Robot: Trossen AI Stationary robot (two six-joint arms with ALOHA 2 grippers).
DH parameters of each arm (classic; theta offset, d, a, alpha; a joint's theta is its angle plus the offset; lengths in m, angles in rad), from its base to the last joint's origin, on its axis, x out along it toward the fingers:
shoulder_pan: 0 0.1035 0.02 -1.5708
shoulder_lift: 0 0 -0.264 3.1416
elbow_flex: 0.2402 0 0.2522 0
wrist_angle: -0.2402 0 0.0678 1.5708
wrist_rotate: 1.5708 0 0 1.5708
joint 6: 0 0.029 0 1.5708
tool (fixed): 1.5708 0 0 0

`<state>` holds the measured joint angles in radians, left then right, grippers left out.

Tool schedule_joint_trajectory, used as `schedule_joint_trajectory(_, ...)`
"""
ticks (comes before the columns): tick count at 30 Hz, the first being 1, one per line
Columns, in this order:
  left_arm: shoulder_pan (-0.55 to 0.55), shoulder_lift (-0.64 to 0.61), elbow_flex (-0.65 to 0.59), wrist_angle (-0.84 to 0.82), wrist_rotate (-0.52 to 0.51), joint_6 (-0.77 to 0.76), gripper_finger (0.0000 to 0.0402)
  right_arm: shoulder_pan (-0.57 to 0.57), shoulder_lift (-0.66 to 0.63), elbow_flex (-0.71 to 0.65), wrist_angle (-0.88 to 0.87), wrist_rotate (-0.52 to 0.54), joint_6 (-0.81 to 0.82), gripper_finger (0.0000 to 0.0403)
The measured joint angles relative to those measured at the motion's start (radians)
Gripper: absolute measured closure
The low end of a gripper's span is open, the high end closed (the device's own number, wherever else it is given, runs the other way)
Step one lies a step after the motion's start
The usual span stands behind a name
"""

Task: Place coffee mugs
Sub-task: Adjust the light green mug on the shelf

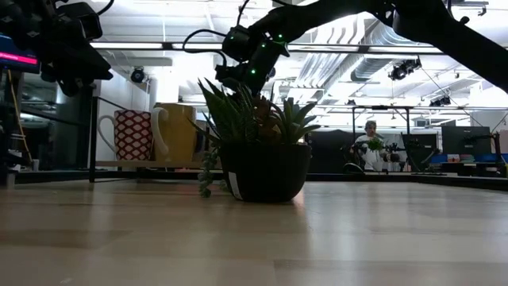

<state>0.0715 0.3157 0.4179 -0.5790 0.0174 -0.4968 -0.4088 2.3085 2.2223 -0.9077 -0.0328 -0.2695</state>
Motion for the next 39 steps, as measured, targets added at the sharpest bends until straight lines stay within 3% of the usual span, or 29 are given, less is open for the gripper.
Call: schedule_joint_trajectory(39,0.000,0.000,0.000,0.000,0.000,0.003,0.0330,0.017,0.000,0.000,-0.022,-0.099,0.000,0.0373)
